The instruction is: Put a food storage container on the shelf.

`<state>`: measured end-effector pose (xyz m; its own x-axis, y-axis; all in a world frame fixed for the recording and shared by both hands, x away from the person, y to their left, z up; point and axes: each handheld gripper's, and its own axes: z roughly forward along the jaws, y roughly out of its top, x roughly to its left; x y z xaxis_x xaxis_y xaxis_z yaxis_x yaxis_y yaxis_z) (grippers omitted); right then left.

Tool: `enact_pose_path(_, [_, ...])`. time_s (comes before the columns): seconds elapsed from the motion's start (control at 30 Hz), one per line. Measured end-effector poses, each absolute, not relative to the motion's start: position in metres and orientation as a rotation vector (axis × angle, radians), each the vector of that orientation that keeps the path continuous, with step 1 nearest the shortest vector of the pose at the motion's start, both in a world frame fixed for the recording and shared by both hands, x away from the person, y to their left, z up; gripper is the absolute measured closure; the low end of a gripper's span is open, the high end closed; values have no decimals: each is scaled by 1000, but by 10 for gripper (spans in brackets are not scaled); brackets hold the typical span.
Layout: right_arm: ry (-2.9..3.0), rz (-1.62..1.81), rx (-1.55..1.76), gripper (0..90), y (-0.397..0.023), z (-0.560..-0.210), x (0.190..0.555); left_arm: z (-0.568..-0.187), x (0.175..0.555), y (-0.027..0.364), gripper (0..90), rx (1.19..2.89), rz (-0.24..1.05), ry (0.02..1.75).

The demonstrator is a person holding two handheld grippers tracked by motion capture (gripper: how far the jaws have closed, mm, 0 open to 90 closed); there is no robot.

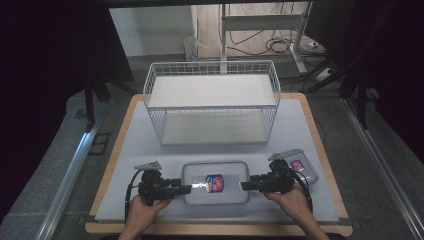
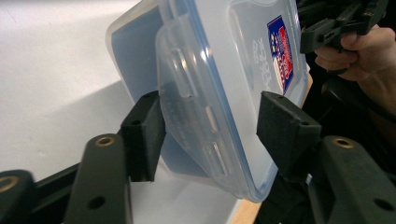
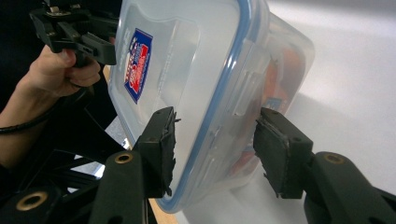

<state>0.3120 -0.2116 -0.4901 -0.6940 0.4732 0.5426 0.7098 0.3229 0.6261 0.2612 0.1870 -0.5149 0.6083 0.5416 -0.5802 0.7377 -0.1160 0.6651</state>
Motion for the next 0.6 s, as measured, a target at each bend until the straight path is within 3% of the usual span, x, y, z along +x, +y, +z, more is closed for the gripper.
enact_pose_path(0.3, [-2294, -1331, -1119, 506, -211, -490, 311, -518, 263, 192, 499, 1707, -298, 1086])
enact_pose_path(0.6, [-2312, -1388, -1151, 542, -209, -486, 308, -512, 264, 192, 523, 1718, -238, 1086])
